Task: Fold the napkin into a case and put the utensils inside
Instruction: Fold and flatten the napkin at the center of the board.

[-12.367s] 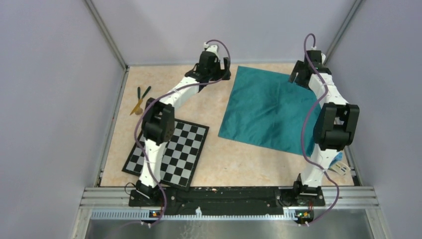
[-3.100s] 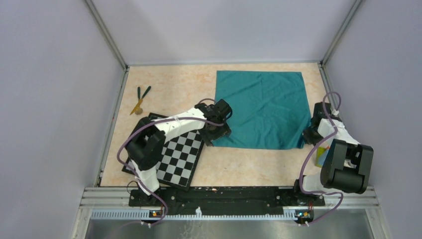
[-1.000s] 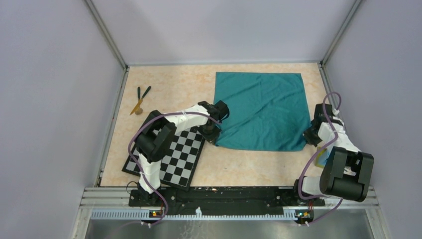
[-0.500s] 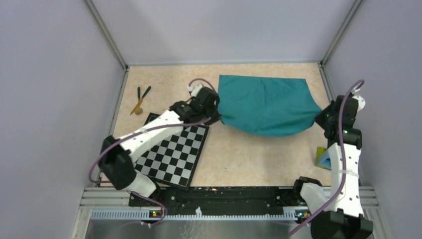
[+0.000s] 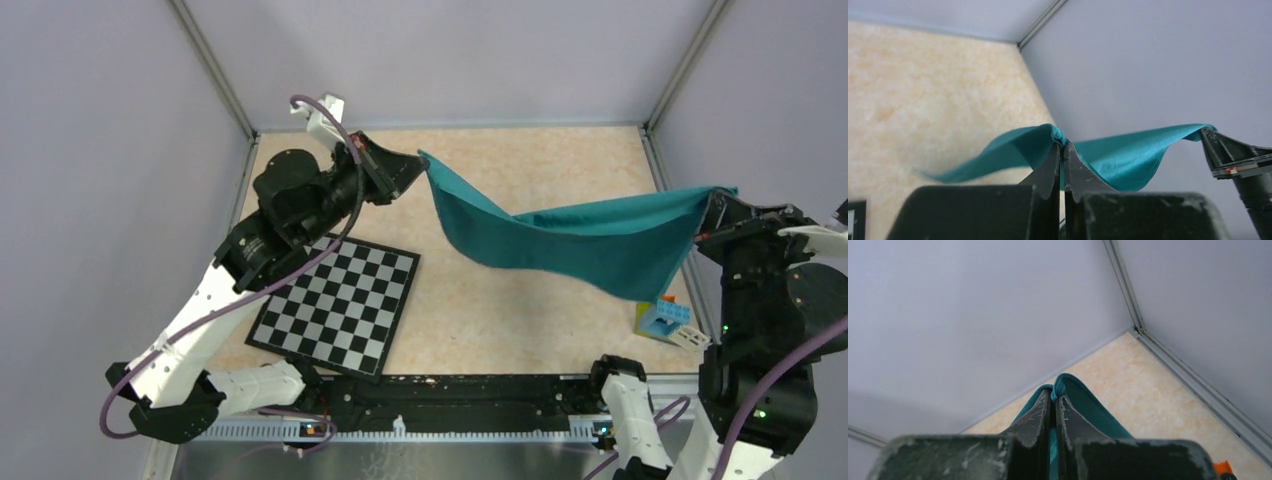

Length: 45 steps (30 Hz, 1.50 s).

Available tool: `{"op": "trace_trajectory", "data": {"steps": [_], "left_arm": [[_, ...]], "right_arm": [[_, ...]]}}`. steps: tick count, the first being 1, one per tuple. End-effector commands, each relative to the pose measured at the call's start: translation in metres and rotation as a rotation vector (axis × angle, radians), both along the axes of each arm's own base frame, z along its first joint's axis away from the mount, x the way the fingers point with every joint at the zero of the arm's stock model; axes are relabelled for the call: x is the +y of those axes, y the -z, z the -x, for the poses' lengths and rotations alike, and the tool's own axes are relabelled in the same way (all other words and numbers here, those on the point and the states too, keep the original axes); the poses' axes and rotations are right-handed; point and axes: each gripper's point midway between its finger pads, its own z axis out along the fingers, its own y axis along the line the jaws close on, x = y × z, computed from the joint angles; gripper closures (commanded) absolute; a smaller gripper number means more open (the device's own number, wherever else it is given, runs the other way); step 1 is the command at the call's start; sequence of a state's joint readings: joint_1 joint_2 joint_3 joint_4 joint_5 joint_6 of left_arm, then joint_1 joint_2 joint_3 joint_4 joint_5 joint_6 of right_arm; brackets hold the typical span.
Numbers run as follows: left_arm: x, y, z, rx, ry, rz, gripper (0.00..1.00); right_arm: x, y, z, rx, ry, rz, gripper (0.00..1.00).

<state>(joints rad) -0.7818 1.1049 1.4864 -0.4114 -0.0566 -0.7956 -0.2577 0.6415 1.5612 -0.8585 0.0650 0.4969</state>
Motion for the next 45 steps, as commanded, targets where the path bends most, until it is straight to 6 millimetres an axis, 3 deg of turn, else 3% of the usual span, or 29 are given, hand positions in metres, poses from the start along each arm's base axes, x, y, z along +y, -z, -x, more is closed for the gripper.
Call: {"op": "trace_trajectory", "data": {"steps": [1,5,9,10,16,21,22,25,27,31,35,40,45], "left_arm": [[0.009,-0.056,0.003,-0.159,-0.022,0.074,1.00],[0.019,-0.068,-0.027,-0.203,-0.174,0.060,1.00],[0.008,-0.045,-0.075,-0.182,-0.270,-0.017,1.00],[0.005,-0.035,-0.090,-0.168,-0.285,-0.033,1.00],[-0.016,0.052,-0.193,-0.022,-0.250,-0.086,1.00],[-0.044,0.120,-0.265,0.072,-0.138,-0.075,1.00],[-0.050,0.148,-0.282,0.111,-0.121,-0.084,1.00],[-0.059,0.191,-0.315,0.165,-0.071,-0.074,1.00],[-0.063,0.209,-0.333,0.175,-0.037,-0.055,1.00],[-0.064,0.238,-0.356,0.210,-0.002,-0.034,1.00],[-0.062,0.248,-0.358,0.233,0.003,-0.040,1.00],[-0.051,0.262,-0.333,0.352,-0.003,-0.100,1.00],[-0.039,0.271,-0.283,0.472,0.000,-0.096,1.00]], "right_arm": [[-0.002,-0.003,-0.016,0.037,-0.014,0.004,1.00],[-0.014,0.008,-0.053,0.074,-0.002,-0.008,1.00],[-0.020,0.036,-0.115,0.134,-0.055,-0.036,1.00],[-0.021,0.052,-0.136,0.175,-0.081,-0.048,1.00],[-0.024,0.122,-0.229,0.312,-0.218,-0.052,1.00],[-0.037,0.202,-0.303,0.461,-0.284,-0.060,1.00],[-0.040,0.212,-0.318,0.485,-0.294,-0.061,1.00],[-0.045,0.257,-0.355,0.571,-0.330,-0.082,1.00],[-0.048,0.273,-0.372,0.596,-0.345,-0.087,1.00],[-0.051,0.301,-0.390,0.660,-0.369,-0.100,1.00],[-0.051,0.315,-0.389,0.721,-0.378,-0.128,1.00],[-0.051,0.309,-0.362,0.798,-0.337,-0.142,1.00],[-0.055,0.296,-0.317,0.864,-0.252,-0.146,1.00]]}}
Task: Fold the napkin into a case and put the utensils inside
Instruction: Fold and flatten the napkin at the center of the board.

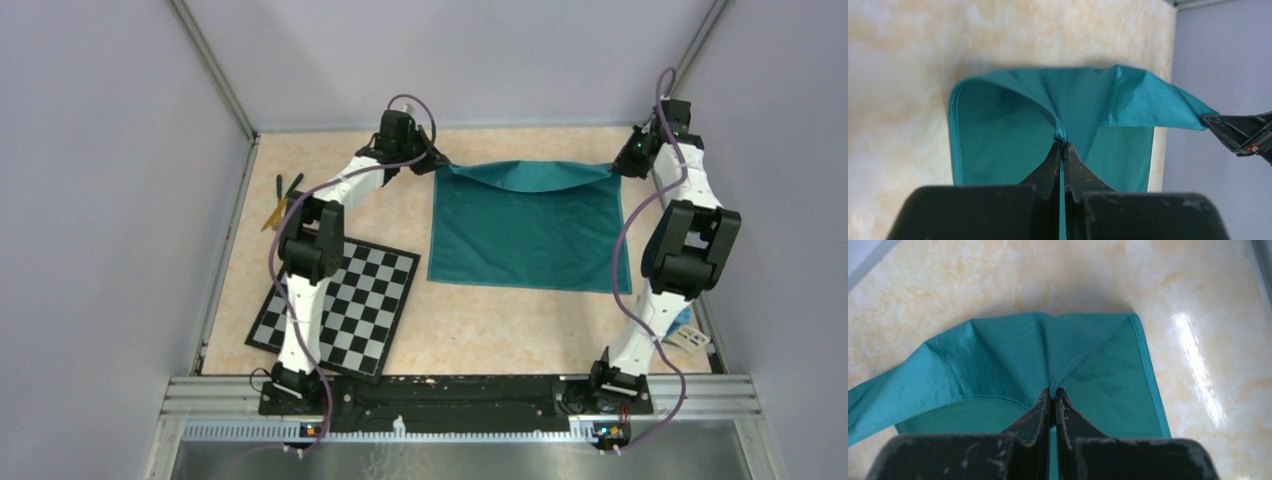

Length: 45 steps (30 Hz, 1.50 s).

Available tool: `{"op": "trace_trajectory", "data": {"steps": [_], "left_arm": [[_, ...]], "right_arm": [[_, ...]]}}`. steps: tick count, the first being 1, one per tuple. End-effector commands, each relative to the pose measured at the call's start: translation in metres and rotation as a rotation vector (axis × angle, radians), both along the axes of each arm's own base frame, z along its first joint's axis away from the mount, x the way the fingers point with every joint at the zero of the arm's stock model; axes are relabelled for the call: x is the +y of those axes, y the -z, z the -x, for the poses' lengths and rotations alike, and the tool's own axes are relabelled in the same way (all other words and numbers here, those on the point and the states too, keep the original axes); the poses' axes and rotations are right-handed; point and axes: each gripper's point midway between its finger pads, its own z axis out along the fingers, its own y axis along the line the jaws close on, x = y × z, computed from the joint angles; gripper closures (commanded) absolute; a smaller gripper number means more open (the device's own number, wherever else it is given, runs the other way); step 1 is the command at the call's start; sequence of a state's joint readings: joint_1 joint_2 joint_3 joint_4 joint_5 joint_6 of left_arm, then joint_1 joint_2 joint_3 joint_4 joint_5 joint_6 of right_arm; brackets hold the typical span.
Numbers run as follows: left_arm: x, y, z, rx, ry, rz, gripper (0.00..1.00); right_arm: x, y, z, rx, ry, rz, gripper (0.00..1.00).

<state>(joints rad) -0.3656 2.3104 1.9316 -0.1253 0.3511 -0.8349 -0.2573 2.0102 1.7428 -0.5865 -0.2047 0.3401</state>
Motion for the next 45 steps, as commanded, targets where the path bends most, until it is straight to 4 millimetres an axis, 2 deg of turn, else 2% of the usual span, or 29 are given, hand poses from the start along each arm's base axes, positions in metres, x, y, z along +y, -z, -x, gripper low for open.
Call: {"op": "trace_trajectory", "data": {"steps": [1,5,7,12,15,19,22,27,32,39,45], "left_arm": [[0.010,-0.050,0.048,0.015,0.008,0.038,1.00],[0.012,-0.059,0.089,0.049,0.070,0.022,1.00],[0.012,-0.056,0.110,0.094,0.096,-0.005,1.00],[0.012,-0.018,0.170,0.174,0.197,-0.071,1.00],[0.019,0.008,0.200,0.228,0.223,-0.099,1.00],[0.017,0.024,0.231,0.243,0.258,-0.116,1.00],[0.020,0.031,0.240,0.243,0.254,-0.146,1.00],[0.030,0.034,0.245,0.224,0.242,-0.194,1.00],[0.032,0.046,0.247,0.236,0.252,-0.218,1.00],[0.027,0.063,0.247,0.261,0.271,-0.216,1.00],[0.021,0.073,0.249,0.278,0.287,-0.214,1.00]], "right_arm": [[-0.005,-0.048,0.044,0.002,0.048,0.074,1.00],[-0.005,-0.049,0.081,0.030,0.083,0.109,1.00],[-0.002,-0.037,0.104,0.073,0.099,0.112,1.00],[0.006,0.003,0.162,0.173,0.160,0.095,1.00],[0.009,0.019,0.184,0.152,0.184,0.103,1.00],[0.003,0.026,0.206,0.168,0.223,0.138,1.00],[-0.007,0.030,0.218,0.199,0.252,0.165,1.00],[-0.017,0.038,0.232,0.232,0.292,0.209,1.00],[-0.014,0.047,0.226,0.228,0.282,0.186,1.00],[-0.013,0.058,0.211,0.220,0.270,0.161,1.00],[-0.015,0.068,0.208,0.240,0.274,0.157,1.00]]}}
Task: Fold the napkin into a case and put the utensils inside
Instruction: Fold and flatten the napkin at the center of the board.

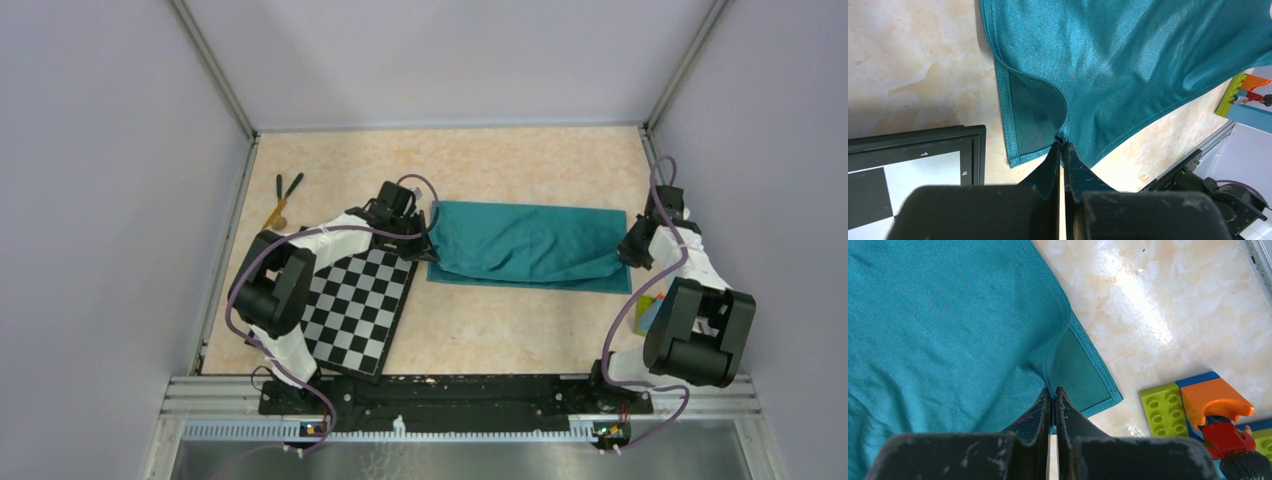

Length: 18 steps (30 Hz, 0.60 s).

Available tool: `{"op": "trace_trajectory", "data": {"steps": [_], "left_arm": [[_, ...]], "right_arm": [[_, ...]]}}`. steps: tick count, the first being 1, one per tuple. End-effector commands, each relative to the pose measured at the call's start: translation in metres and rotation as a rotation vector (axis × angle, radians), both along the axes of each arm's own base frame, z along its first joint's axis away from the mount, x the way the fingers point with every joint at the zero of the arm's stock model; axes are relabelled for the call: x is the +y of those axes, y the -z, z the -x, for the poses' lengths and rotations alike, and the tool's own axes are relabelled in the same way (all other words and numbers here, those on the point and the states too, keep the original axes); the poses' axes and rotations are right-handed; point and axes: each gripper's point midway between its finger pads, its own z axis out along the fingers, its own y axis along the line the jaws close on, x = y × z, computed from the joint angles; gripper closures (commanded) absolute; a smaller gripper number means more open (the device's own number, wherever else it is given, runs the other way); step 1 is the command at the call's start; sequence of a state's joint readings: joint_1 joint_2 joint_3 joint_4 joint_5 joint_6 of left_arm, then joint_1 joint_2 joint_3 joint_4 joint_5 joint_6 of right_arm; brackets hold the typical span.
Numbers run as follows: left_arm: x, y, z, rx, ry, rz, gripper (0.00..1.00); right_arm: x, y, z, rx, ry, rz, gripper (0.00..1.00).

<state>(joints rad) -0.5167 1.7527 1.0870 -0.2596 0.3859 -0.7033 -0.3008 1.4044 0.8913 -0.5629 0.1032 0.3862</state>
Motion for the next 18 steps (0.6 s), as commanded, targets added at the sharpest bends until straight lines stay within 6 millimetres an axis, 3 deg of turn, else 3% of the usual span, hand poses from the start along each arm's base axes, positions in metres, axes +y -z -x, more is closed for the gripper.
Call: {"op": "trace_trajectory", "data": {"steps": [1,12,14,18], "left_arm": [[-0.011,0.004,0.001,-0.019,0.037,0.020,1.00],[-0.005,0.020,-0.001,-0.008,0.021,-0.051,1.00],[-0.005,0.016,-0.006,-0.014,0.008,-0.048,1.00],[-0.011,-0.011,-0.028,-0.080,-0.018,-0.023,1.00]], "right_arm": [[-0.005,0.001,-0.012,-0.032,0.014,0.003,1.00],[-0.005,0.016,-0.010,-0.003,0.017,0.001,1.00],[-0.006,0.014,-0.013,-0.011,0.015,0.001,1.00],[-0.006,0.003,-0.026,-0.047,0.004,-0.009,1.00]]}}
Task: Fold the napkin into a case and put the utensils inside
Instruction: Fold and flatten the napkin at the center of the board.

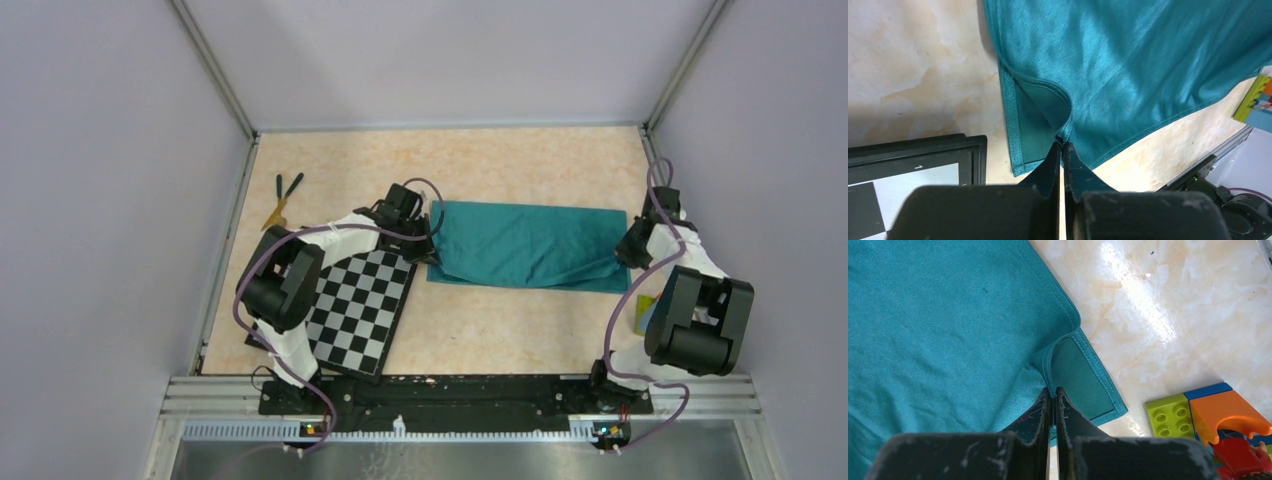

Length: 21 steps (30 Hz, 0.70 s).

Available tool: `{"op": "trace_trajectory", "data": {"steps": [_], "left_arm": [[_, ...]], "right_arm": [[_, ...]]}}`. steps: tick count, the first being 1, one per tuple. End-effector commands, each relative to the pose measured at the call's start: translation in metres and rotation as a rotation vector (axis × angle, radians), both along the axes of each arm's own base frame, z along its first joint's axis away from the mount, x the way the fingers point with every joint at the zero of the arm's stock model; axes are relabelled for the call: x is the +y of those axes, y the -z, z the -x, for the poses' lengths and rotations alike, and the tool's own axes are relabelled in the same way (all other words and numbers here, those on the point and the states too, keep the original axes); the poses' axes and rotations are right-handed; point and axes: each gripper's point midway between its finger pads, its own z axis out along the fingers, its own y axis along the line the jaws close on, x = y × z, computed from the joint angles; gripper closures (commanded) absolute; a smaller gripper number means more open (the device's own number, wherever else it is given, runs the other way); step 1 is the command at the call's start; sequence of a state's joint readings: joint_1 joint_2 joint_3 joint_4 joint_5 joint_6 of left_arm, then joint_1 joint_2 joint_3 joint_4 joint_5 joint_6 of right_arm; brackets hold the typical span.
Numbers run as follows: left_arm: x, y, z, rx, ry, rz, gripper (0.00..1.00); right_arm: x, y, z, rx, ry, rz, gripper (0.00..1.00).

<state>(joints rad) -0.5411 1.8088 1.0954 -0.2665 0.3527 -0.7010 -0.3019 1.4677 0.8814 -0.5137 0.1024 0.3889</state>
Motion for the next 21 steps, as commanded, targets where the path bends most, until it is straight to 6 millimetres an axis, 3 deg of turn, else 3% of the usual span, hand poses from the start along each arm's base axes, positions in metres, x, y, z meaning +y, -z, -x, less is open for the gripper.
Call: {"op": "trace_trajectory", "data": {"steps": [1,4,10,14,18,21], "left_arm": [[-0.007,-0.039,-0.040,-0.128,-0.041,0.024,1.00],[-0.008,-0.066,-0.070,-0.173,-0.069,0.058,1.00],[-0.018,-0.123,-0.125,-0.328,-0.073,0.136,1.00],[-0.021,-0.154,-0.160,-0.433,-0.070,0.167,1.00],[-0.027,-0.171,-0.176,-0.478,-0.026,0.225,1.00],[-0.028,-0.189,-0.179,-0.535,-0.002,0.232,1.00]], "right_arm": [[-0.004,-0.019,-0.026,-0.084,-0.003,-0.005,1.00],[-0.003,-0.037,-0.047,-0.132,-0.021,-0.028,1.00],[-0.006,-0.097,-0.107,-0.293,-0.058,-0.057,1.00],[-0.004,-0.116,-0.141,-0.336,-0.086,-0.104,1.00],[0.001,-0.139,-0.162,-0.379,-0.123,-0.108,1.00],[0.001,-0.151,-0.165,-0.400,-0.133,-0.099,1.00]]}}
